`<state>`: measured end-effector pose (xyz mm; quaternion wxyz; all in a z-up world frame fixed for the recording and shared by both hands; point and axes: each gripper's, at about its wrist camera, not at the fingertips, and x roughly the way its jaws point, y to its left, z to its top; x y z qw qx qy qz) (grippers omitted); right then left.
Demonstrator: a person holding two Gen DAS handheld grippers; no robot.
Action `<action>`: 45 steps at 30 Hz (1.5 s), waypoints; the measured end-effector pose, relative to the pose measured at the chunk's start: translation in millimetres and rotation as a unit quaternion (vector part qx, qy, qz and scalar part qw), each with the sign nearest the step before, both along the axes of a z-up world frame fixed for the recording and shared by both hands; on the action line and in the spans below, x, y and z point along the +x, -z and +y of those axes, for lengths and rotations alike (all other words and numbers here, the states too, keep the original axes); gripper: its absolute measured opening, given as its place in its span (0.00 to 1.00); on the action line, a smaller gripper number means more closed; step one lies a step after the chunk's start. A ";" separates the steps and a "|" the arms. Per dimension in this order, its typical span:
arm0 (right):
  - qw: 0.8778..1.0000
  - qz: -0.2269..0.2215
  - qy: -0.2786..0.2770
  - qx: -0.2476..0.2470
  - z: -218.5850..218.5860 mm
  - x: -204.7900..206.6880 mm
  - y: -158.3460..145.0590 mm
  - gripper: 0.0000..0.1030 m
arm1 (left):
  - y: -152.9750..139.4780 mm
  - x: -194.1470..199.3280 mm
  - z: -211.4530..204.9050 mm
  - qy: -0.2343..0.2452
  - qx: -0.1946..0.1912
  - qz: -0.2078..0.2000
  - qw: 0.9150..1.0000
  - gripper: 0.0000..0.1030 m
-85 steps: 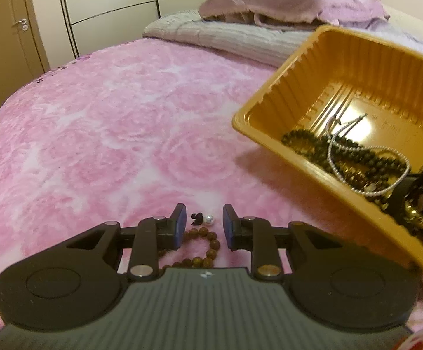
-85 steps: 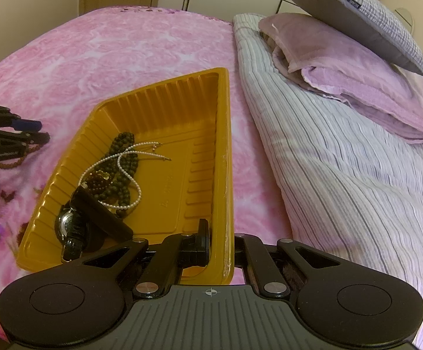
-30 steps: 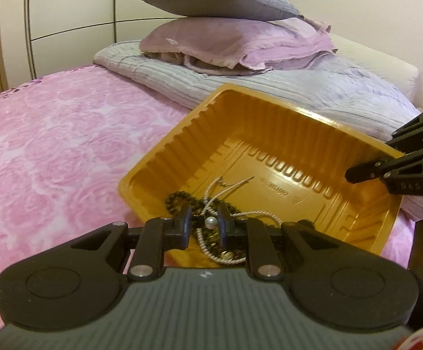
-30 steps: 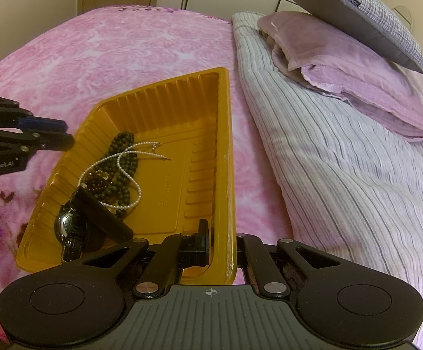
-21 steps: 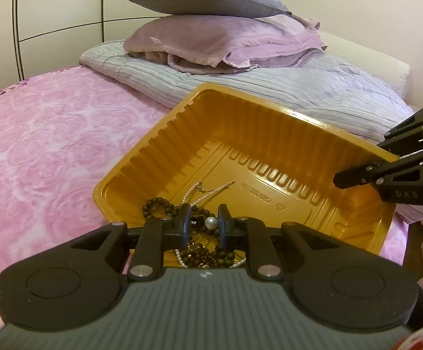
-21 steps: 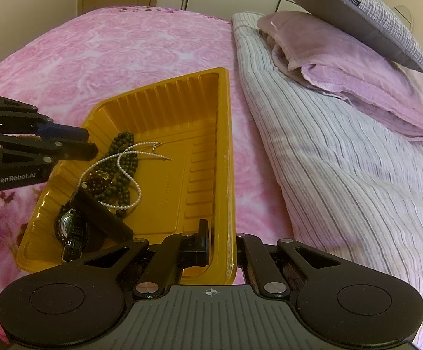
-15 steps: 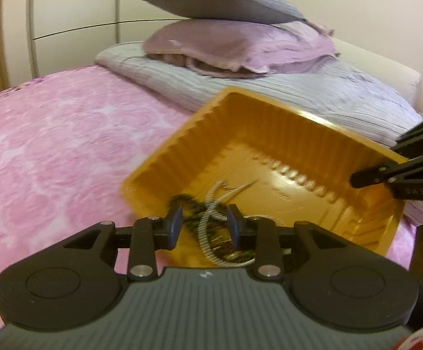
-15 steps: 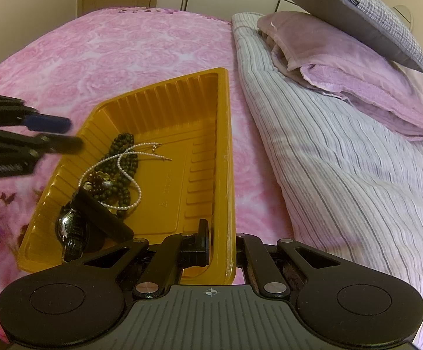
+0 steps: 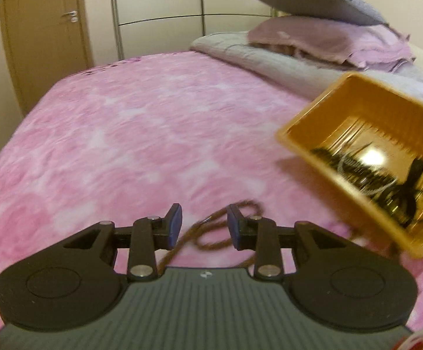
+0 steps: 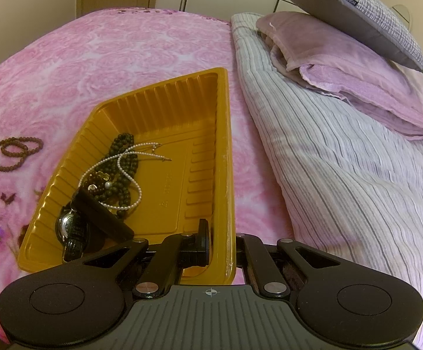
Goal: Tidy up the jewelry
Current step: 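Grasp the brown bead necklace with the left tool, then lift the brown bead necklace over the orange tray with the left tool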
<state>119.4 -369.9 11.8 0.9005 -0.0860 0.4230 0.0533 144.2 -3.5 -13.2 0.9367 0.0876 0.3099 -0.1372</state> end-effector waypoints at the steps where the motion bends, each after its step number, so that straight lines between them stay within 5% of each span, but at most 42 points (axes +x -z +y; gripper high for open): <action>1: 1.000 0.000 0.000 0.000 -0.1 0.1 0.0 0.04 | 3.1 -1.4 4.1 -0.003 0.008 0.003 1.000 0.29; 18: 1.000 0.005 0.003 -0.001 -2.8 0.6 1.8 0.04 | 40.3 12.8 20.6 -0.010 0.031 0.057 0.998 0.28; 26: 1.000 0.005 0.004 -0.001 -3.1 0.6 2.1 0.04 | 36.9 15.8 26.8 -0.002 0.025 0.077 0.997 0.06; 45: 1.000 0.002 -0.001 -0.006 0.6 1.1 -0.9 0.04 | -70.0 12.2 25.8 0.063 0.084 -0.009 0.994 0.06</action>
